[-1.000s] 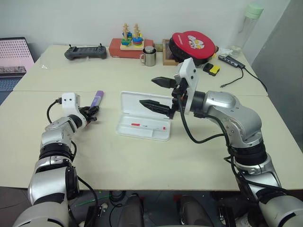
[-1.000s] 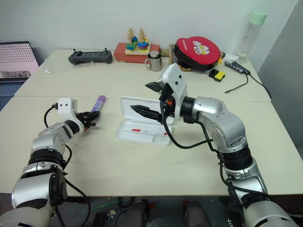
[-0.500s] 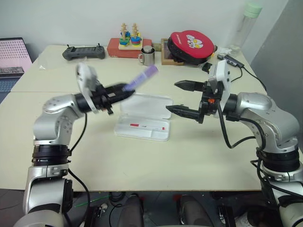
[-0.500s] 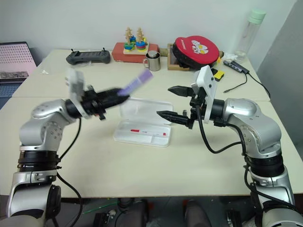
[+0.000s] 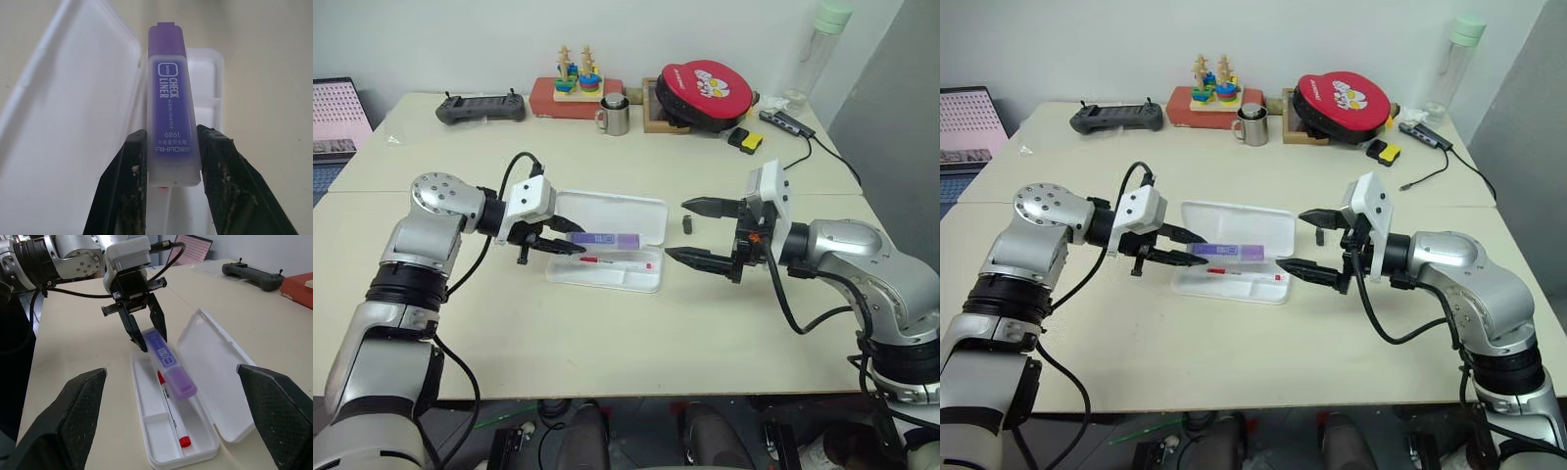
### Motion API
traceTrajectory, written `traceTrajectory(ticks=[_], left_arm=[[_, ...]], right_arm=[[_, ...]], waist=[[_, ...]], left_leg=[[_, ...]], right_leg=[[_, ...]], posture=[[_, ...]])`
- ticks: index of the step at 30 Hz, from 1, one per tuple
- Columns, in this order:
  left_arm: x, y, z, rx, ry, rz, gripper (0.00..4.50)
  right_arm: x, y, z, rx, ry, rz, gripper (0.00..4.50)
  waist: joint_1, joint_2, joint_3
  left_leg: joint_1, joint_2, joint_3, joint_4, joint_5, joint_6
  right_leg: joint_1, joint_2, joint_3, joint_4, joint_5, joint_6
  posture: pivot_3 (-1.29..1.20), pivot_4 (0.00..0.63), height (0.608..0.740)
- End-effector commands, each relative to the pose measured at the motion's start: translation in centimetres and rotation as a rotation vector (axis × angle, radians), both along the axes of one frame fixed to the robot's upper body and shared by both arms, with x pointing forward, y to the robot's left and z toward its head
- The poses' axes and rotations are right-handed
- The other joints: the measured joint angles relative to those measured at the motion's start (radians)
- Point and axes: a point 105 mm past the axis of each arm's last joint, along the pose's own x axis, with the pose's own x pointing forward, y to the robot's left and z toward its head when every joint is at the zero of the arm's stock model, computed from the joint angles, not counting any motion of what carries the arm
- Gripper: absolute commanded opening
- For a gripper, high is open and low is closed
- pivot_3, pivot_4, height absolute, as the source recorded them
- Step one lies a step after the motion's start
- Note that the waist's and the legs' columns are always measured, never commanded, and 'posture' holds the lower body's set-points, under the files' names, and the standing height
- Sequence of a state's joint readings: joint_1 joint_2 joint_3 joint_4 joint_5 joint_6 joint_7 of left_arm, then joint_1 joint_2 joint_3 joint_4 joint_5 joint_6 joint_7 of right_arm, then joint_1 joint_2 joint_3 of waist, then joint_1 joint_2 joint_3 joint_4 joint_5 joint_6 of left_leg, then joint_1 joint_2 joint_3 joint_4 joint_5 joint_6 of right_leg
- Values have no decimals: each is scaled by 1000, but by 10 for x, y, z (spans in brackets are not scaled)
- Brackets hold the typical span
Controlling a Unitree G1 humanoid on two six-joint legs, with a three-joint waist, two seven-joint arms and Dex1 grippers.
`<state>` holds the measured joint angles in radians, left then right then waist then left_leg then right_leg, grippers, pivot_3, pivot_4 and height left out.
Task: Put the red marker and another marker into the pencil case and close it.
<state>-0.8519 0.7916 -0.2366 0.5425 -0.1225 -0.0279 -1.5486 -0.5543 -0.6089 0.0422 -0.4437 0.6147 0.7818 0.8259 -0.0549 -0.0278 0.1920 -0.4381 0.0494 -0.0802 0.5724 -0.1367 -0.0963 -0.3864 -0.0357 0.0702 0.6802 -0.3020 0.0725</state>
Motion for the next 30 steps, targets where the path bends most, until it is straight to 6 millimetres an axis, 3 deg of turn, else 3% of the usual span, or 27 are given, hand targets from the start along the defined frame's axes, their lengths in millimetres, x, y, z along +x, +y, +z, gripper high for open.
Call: traceTrajectory(ticks=[1, 7, 21, 30], left_arm=[[2, 3, 5, 33, -16, -14, 1196], [-3, 11, -7, 76, 20, -12, 1196], [-7, 21, 2, 62, 28, 7, 1196], [-6, 26, -12, 145, 41, 12, 1196]], right_arm=[[-8, 5, 1, -9, -26, 24, 4500], [-9, 7, -4, -13, -14, 27, 4500], [-9, 11, -8, -14, 1, 44, 4500], [-10, 13, -9, -11, 5, 50, 4500]], waist=[[0, 0, 0], [-1, 0, 0], [-1, 0, 0], [-1, 0, 0]], left_leg=[[0, 0, 0, 0, 0, 0], [-1, 0, 0, 1, 0, 0], [-1, 0, 0, 1, 0, 0], [0, 0, 0, 1, 0, 0]], right_leg=[[0, 0, 0, 0, 0, 0], [0, 0, 0, 1, 0, 0], [0, 0, 0, 1, 0, 0], [0, 0, 0, 1, 0, 0]], posture=[[0, 150, 740], [0, 150, 740], [0, 150, 740], [0, 150, 740]])
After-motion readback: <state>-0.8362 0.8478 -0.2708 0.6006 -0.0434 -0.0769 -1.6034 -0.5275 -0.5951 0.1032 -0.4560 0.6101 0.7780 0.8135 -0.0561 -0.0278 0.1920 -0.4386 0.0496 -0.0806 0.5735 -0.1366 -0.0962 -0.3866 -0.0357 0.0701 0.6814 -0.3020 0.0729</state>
